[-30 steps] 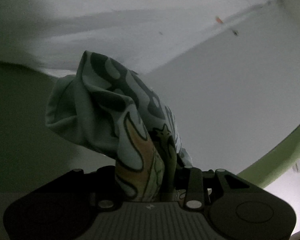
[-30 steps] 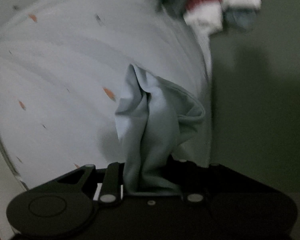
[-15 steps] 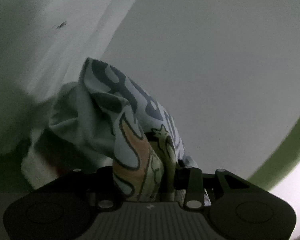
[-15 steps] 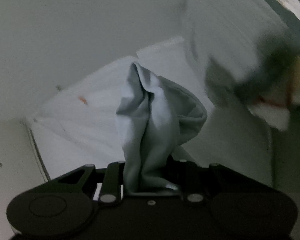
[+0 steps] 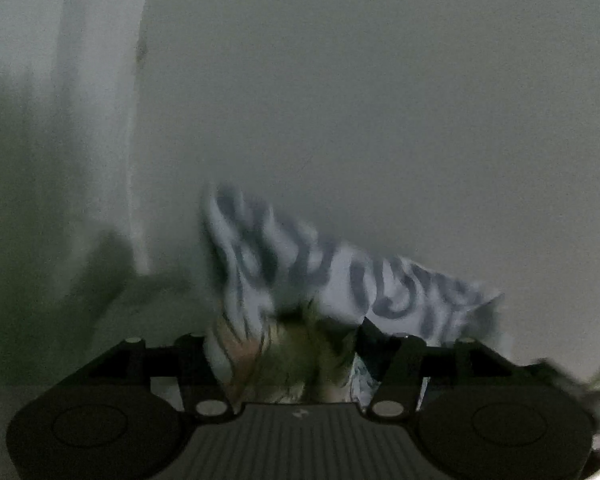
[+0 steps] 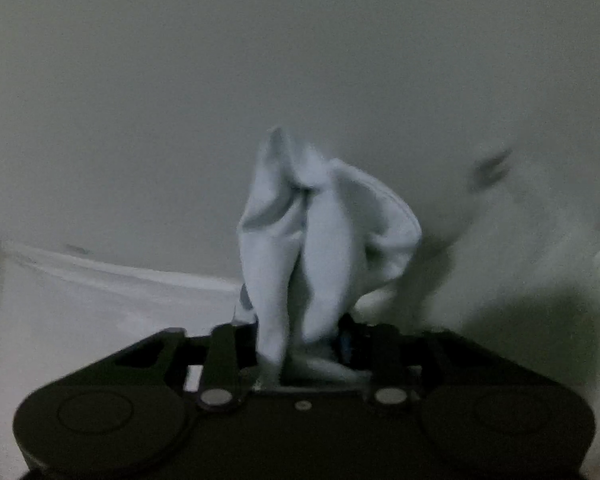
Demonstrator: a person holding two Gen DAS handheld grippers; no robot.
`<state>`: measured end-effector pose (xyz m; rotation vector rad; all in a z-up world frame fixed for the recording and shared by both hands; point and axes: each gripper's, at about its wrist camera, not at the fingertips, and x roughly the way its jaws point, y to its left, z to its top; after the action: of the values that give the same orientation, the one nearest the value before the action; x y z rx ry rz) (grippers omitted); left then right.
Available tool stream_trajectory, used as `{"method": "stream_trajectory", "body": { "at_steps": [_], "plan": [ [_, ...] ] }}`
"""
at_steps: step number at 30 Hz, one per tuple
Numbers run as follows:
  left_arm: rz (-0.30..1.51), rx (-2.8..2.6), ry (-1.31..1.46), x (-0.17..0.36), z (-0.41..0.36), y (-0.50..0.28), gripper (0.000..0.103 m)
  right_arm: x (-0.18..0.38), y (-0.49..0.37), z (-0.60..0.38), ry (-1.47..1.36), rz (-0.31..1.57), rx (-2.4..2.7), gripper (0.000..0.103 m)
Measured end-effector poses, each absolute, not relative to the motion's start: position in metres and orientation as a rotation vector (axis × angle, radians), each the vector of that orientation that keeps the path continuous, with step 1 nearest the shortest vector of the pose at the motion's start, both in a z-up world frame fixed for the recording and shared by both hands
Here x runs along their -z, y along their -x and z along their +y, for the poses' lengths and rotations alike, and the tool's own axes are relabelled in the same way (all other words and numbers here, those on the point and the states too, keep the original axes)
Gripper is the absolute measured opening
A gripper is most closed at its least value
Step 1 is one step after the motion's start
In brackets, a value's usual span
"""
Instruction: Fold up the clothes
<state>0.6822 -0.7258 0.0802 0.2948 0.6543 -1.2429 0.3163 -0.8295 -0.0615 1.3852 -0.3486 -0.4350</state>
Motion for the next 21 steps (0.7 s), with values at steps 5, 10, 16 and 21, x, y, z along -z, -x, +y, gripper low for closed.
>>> {"method": "stream_trajectory", "body": {
  "at_steps": [5, 10, 16, 21],
  "plan": [
    [0.663, 1.237, -0.116, -0.022, -0.734, -0.737, 0.085, 0.089, -0.317, -0.838, -1.286, -0.206, 0.631, 0.055],
    [0.601, 1.271, 0.004, 0.008, -0.734, -0.742, 0.097, 0.096, -0.316, -0.838, -1.175, -0.171, 0.670, 0.064],
    [0.524, 1.279, 0.038, 0.017, -0.725, -0.719, 0.100, 0.087, -0.321, -0.840, -1.028, -0.074, 0.753, 0.074],
    [0.397, 1.220, 0.127, -0.007, -0.690, -0.713, 0.100, 0.056, -0.316, -0.827, -0.836, -0.024, 0.779, 0.064]
  ]
}}
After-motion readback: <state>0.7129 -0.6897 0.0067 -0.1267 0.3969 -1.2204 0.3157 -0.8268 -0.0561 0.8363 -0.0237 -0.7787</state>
